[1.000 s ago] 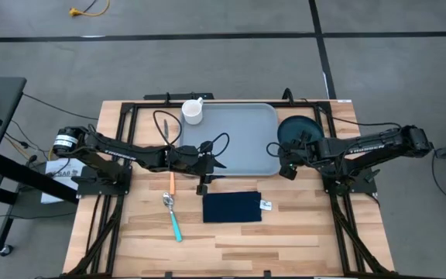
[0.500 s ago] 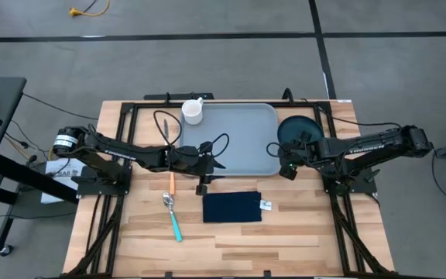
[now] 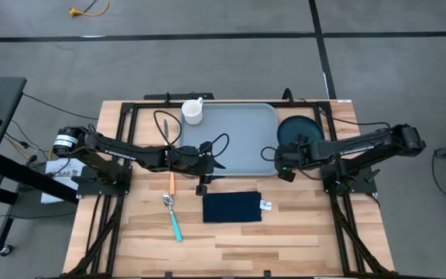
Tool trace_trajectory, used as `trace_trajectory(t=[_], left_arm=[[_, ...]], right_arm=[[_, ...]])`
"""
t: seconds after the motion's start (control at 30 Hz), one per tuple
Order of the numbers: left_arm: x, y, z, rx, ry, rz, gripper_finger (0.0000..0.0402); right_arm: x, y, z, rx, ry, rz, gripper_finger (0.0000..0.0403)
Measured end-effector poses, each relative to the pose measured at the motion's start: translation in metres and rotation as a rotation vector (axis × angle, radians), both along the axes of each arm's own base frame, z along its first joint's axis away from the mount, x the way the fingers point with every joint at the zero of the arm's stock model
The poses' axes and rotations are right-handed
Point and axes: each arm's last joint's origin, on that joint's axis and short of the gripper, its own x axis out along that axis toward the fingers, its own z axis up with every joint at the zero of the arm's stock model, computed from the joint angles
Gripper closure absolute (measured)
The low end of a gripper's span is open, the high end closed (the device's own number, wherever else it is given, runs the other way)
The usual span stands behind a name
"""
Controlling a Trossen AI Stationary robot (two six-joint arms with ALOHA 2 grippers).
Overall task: Set up tray
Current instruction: Put the black plate to the bottom right of the white mug on the gray tray
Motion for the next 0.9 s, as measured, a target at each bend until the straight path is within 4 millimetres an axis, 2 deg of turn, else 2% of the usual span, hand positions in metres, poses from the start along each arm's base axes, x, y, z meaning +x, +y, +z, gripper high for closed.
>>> trace_trajectory(t=[0.23,0.53,0.73,0.9], left_arm=[[0.000,0.000,0.000,-0.001,0.000,0.000,0.0262],[0.000,0.000,0.000,0.000,-0.001,0.000,0.0262],[0.000,0.000,0.000,0.000,-0.001,0.000,0.0262],[0.000,0.000,0.000,0.000,-0.001,0.000,0.0262]], right_arm=[[0.003,0.000,-0.008,-0.006,0.044,0.000,0.0275],[0.005,-0.001,0.000,-0.043,0.048,-0.007,0.0285],[0.005,-0.001,0.004,-0.054,0.061,-0.009,0.0321],[0.007,-0.001,0.010,-0.054,0.055,-0.011,0.0376]])
